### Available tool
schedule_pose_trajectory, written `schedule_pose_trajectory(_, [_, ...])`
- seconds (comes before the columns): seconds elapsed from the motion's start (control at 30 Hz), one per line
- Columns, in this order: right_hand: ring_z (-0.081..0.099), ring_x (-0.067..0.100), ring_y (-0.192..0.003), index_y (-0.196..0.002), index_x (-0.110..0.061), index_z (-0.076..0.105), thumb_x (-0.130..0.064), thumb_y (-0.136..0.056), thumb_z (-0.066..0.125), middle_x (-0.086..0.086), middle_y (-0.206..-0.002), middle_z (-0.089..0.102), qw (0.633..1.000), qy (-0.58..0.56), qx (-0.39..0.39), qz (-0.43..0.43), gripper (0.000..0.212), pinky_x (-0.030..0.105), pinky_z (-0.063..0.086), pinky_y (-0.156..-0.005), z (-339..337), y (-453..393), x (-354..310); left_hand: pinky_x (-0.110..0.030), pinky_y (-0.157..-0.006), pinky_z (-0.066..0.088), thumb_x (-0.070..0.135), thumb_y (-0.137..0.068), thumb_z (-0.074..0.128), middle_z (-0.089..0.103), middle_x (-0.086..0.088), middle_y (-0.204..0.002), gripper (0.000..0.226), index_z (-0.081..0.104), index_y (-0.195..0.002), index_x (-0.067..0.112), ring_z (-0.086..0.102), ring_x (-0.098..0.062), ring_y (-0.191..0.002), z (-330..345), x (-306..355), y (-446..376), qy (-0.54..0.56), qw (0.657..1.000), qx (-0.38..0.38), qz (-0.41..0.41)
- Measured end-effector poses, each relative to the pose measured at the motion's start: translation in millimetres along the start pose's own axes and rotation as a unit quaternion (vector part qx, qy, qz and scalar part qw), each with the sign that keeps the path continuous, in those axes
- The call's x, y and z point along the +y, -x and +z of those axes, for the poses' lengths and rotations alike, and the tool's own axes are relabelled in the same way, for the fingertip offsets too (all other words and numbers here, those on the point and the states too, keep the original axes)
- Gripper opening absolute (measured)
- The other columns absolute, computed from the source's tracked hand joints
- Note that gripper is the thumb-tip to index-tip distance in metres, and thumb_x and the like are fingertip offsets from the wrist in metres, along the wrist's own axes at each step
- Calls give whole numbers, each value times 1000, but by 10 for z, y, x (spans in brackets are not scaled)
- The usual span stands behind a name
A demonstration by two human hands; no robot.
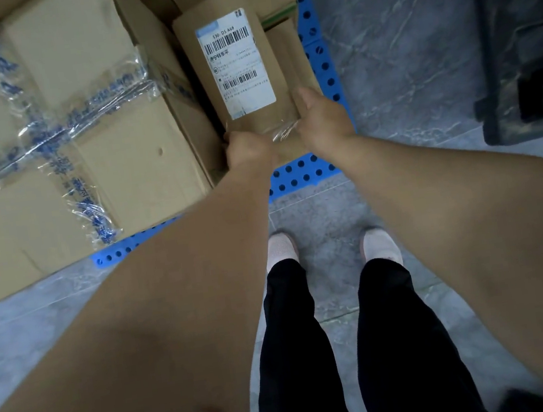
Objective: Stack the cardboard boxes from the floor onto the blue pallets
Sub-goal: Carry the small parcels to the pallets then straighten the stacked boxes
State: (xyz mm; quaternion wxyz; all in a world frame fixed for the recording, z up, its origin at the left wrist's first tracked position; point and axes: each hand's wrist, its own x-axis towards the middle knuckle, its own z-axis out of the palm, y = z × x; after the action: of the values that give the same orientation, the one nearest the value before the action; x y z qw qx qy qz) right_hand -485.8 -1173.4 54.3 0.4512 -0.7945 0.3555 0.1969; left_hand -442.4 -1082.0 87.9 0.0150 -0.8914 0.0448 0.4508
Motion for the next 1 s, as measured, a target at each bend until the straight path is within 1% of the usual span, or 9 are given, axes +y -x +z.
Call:
schedule_pose_trajectory(0.07, [57, 25, -100, -129, -11, 44, -7, -91, 43, 9, -116, 57, 1000, 26, 3, -8, 38, 39, 51, -85, -105, 133, -90, -16, -79, 45, 9, -96, 39, 50, -14, -134, 40, 40, -136, 3, 50, -27, -120, -113, -4, 152, 281, 953, 52, -100])
schedule_pose_trajectory(0.23, [56, 24, -97, -121, -12, 49, -17, -94, 47, 8, -117, 55, 997, 75, -7, -22, 28, 37, 50, -82, -439, 642, -347, -19, -66, 38, 15, -93, 42, 50, -1, -133, 54, 28, -145, 19, 47, -13, -89, -327, -84, 697, 358, 928, 79, -61])
schedule_pose_trajectory(0.37, [53, 26, -100, -120, -15, 50, -19, -94, 42, 10, -117, 53, 992, 119, -19, -39, 27, 37, 47, -83, -759, 1153, -627, -27, -62, 43, 12, -91, 36, 58, -9, -122, 51, 34, -142, 18, 54, -22, -83, -558, -116, 1278, 369, 925, 77, -40])
schedule_pose_trajectory(0.47, [53, 27, -105, -125, -17, 47, -15, -93, 42, 9, -122, 51, 983, 171, -34, -55, 33, 37, 47, -86, -987, 1579, -899, -31, -69, 47, 13, -91, 38, 58, -6, -121, 50, 37, -141, 17, 60, -27, -96, -730, -211, 1774, 393, 916, 70, -40])
schedule_pose_trajectory(0.6, [54, 24, -95, -118, -16, 48, -13, -91, 41, 6, -113, 53, 968, 225, -40, -107, 28, 36, 49, -76, -1187, 2103, -1219, -31, -70, 44, 16, -91, 41, 56, -2, -98, 42, 43, -133, 13, 55, -21, -82, -865, -429, 2369, 400, 911, 93, -37])
schedule_pose_trajectory(0.67, [53, 23, -94, -118, -17, 46, -15, -92, 41, 4, -114, 52, 956, 252, -43, -141, 27, 34, 45, -72, -1244, 2334, -1345, -33, -80, 45, 20, -94, 41, 58, -7, -113, 46, 36, -139, 14, 56, -24, -96, -888, -544, 2626, 403, 909, 95, -42])
schedule_pose_trajectory(0.77, [52, 24, -100, -120, -15, 46, -20, -94, 42, 5, -120, 50, 941, 273, -54, -191, 27, 33, 46, -75, -1260, 2707, -1518, -34, -101, 36, 25, -96, 44, 42, -9, -143, 55, 24, -147, 15, 43, -25, -128, -838, -757, 3052, 415, 901, 115, -50])
schedule_pose_trajectory(0.87, [48, 25, -113, -125, -15, 46, -22, -94, 42, 6, -129, 47, 928, 291, -69, -222, 32, 36, 46, -86, -1213, 2992, -1669, -34, -105, 32, 27, -96, 46, 33, -7, -150, 61, 17, -149, 17, 36, -24, -134, -735, -936, 3396, 444, 882, 142, -65])
schedule_pose_trajectory(1.0, [49, 27, -110, -124, -15, 46, -25, -95, 40, 6, -126, 48, 901, 331, -77, -270, 31, 36, 44, -80, -1083, 3252, -1954, -36, -106, 32, 29, -95, 47, 30, -7, -151, 65, 14, -149, 17, 33, -24, -136, -686, -1205, 3707, 463, 858, 200, -102])
